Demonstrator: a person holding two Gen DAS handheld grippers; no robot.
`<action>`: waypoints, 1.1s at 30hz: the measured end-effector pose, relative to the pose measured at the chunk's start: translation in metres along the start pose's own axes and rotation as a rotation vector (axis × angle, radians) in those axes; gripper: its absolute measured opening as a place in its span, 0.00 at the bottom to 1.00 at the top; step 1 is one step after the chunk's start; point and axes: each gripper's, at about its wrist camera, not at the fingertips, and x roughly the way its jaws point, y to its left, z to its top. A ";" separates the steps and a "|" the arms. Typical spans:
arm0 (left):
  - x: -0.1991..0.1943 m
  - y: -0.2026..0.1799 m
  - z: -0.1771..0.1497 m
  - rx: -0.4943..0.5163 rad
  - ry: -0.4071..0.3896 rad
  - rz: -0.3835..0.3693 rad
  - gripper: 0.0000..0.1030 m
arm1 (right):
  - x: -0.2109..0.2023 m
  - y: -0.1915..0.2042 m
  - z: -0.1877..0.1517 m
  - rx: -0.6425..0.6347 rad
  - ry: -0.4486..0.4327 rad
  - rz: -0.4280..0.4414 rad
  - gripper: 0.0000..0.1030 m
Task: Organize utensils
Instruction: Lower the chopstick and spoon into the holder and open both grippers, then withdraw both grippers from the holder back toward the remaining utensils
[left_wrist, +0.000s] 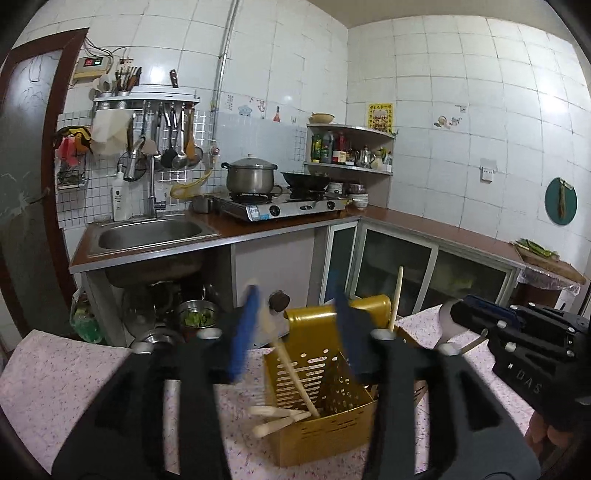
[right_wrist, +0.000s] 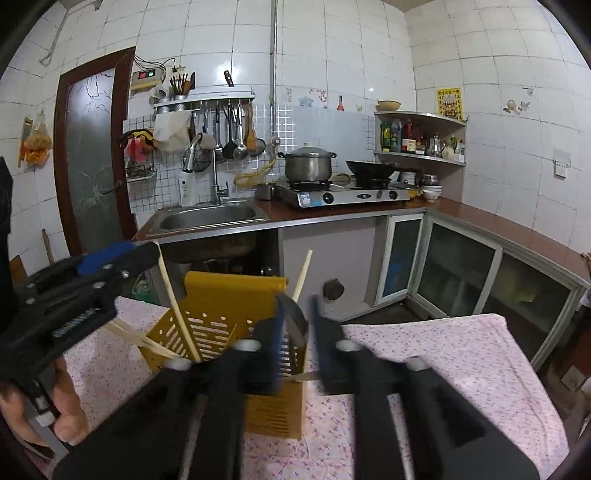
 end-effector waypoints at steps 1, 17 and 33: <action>-0.008 0.002 0.003 -0.003 -0.005 0.003 0.58 | -0.005 -0.001 0.001 0.001 -0.008 -0.006 0.58; -0.119 0.033 -0.057 -0.012 0.215 0.009 0.95 | -0.104 -0.006 -0.092 0.088 0.153 -0.023 0.68; -0.163 0.048 -0.165 -0.039 0.461 0.028 0.95 | -0.137 0.043 -0.198 0.071 0.380 0.028 0.68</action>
